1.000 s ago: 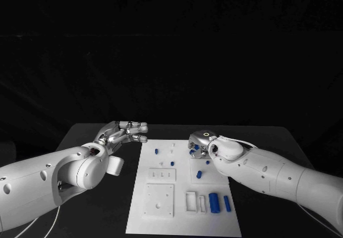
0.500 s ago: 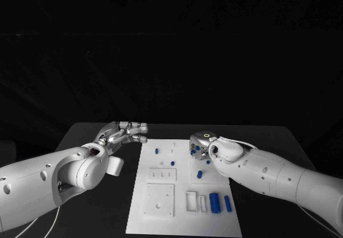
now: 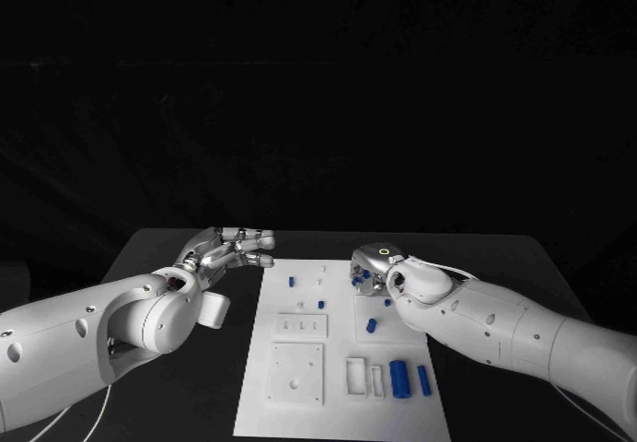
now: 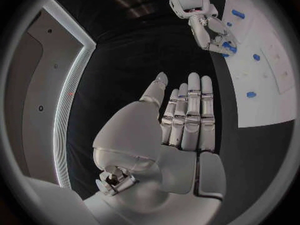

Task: Assemble the parts on the task board

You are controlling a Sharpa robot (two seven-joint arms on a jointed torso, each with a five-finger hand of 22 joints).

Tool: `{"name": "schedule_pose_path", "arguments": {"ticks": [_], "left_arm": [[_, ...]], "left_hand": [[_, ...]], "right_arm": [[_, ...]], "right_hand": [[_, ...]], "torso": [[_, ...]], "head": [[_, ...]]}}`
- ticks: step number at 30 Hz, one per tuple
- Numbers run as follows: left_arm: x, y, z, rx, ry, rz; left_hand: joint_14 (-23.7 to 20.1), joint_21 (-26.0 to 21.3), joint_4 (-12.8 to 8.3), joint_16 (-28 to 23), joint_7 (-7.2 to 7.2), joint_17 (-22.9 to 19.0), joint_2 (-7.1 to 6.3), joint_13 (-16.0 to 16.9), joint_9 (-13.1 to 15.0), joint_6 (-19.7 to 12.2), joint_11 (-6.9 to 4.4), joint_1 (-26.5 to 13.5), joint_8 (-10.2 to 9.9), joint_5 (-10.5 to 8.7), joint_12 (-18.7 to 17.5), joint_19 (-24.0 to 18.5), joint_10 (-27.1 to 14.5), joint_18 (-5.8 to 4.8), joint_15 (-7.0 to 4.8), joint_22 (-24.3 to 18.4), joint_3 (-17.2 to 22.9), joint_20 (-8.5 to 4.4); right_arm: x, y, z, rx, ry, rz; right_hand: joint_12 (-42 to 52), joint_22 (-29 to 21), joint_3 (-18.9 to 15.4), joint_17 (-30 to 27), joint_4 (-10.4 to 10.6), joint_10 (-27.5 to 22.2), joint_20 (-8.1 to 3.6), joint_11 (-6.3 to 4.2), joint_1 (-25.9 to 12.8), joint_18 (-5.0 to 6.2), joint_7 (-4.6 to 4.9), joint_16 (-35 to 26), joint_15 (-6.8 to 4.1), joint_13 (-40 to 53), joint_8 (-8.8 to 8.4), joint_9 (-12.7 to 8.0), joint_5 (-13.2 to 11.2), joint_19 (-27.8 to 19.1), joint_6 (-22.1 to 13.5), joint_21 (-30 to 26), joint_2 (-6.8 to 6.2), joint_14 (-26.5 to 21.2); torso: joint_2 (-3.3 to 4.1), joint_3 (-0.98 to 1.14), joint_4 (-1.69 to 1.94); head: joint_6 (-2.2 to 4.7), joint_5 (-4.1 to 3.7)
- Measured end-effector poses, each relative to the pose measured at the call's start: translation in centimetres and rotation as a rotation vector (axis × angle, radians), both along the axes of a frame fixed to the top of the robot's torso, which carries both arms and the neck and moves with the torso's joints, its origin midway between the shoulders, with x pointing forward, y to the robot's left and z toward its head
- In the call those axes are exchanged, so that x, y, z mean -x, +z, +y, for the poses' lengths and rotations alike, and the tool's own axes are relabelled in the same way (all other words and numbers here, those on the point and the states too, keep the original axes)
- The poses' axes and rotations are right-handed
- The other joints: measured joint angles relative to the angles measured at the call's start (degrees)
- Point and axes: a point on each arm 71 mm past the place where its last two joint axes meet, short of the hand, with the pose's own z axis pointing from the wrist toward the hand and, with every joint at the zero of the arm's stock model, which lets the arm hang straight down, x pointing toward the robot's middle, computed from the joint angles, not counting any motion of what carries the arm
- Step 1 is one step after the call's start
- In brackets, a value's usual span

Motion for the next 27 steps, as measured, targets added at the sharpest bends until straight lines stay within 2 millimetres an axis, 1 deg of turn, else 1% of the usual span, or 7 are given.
{"name": "schedule_pose_path", "arguments": {"ticks": [3,5,6,12,17,19,27], "left_arm": [[0.0,0.0,0.0,-0.001,0.001,0.0],[-0.1,0.0,0.1,-0.001,0.003,0.0],[-0.1,0.0,0.1,-0.002,0.003,0.0],[-0.2,0.0,0.1,-0.003,0.005,-0.001],[-0.3,0.0,0.0,-0.003,0.004,-0.002],[-0.3,0.0,-0.1,-0.003,0.002,-0.002],[-0.3,0.1,-0.5,-0.001,-0.004,-0.003]], "left_hand": [[0.0,0.0,0.1,0.0,0.0,0.0,0.0,0.0,0.0,0.0,-0.05,0.0,0.0,0.0,0.0,0.0,-0.1,0.0,0.0,0.0,-0.1,0.0],[0.0,0.0,0.1,0.0,0.0,0.0,0.0,0.0,0.0,0.0,-0.05,0.0,0.0,0.0,0.0,0.0,-0.1,0.0,0.0,0.0,-0.1,0.0],[0.0,0.0,0.1,0.0,0.0,0.0,0.0,0.0,0.0,0.0,-0.05,0.0,0.0,0.0,0.0,0.0,-0.1,0.0,0.0,0.0,-0.1,0.0],[0.0,0.0,0.1,0.0,0.0,0.0,0.0,0.0,0.0,0.0,-0.05,0.0,0.0,0.0,0.0,0.0,-0.1,0.0,0.0,0.0,-0.1,0.0],[0.0,0.0,0.1,0.0,0.0,0.0,0.0,0.0,0.0,0.0,-0.05,0.0,0.0,0.0,0.0,0.0,-0.1,0.0,0.0,0.0,-0.1,0.0],[0.0,0.0,-0.2,0.0,0.0,0.0,0.0,0.0,0.0,0.0,0.16,0.0,0.0,0.0,0.0,0.0,-0.3,0.0,0.0,-0.1,-0.3,0.0],[0.0,0.0,-0.2,0.0,0.0,0.0,0.0,0.0,0.0,0.0,0.16,0.0,0.0,0.0,0.0,0.0,-0.3,0.0,0.0,-0.1,-0.3,0.0]], "right_arm": [[0.1,0.3,0.3,-0.02,0.0,-0.026],[0.2,0.5,0.6,-0.032,0.001,-0.042],[0.3,0.7,0.8,-0.041,0.002,-0.052],[0.2,1.4,2.2,-0.078,0.003,-0.096],[-0.1,1.9,3.5,-0.102,0.001,-0.126],[-0.2,2.1,3.9,-0.108,-0.002,-0.135],[-0.6,2.2,5.1,-0.122,-0.01,-0.153]], "right_hand": [[0.2,0.6,0.2,0.1,0.2,0.1,0.0,0.08,0.2,-0.03,-0.17,0.0,0.0,0.0,-0.03,0.0,-0.4,0.0,0.2,0.0,0.15,0.0],[0.2,1.4,0.5,0.2,0.5,0.1,-0.22,0.08,0.6,-0.15,-0.26,0.0,0.0,0.0,-0.04,0.0,-0.4,0.2,0.3,-0.5,-0.16,0.0],[0.2,1.6,0.5,0.2,0.5,0.1,-0.31,0.08,0.6,-0.4,-0.26,0.0,0.0,0.0,-0.04,0.0,-0.6,0.3,0.3,-0.7,-0.15,0.0],[0.2,2.6,0.5,0.3,0.5,0.1,-0.41,0.08,0.7,-0.45,-0.05,0.0,-0.2,0.1,0.03,0.1,-0.7,0.4,0.5,-1.3,-0.08,0.2],[0.2,3.3,0.5,0.3,0.5,0.1,-0.62,0.07,0.8,-0.82,-0.07,0.0,-0.2,0.1,0.14,0.1,-0.7,0.6,0.5,-1.8,-0.01,0.2],[0.2,3.5,0.5,0.3,0.5,0.1,-0.62,0.07,0.9,-0.84,-0.21,0.0,-0.2,0.1,0.14,0.1,-0.8,0.6,0.7,-1.8,-0.16,0.2],[0.2,3.9,0.5,0.3,0.5,0.1,-0.48,0.07,0.9,-0.87,-0.22,0.0,-0.2,0.1,0.14,0.1,-0.8,0.9,0.6,-2.3,-0.16,0.2]], "torso": [[0.03,-0.01,0.0],[0.05,-0.01,0.0],[0.06,-0.01,0.0],[0.14,-0.02,0.03],[0.2,-0.08,0.1],[0.23,-0.1,0.14],[0.34,-0.19,0.22]], "head": [[0.15,0.05],[0.26,0.11],[0.29,0.14],[0.6,0.2],[0.81,0.08],[0.86,0.03],[0.97,-0.07]]}}
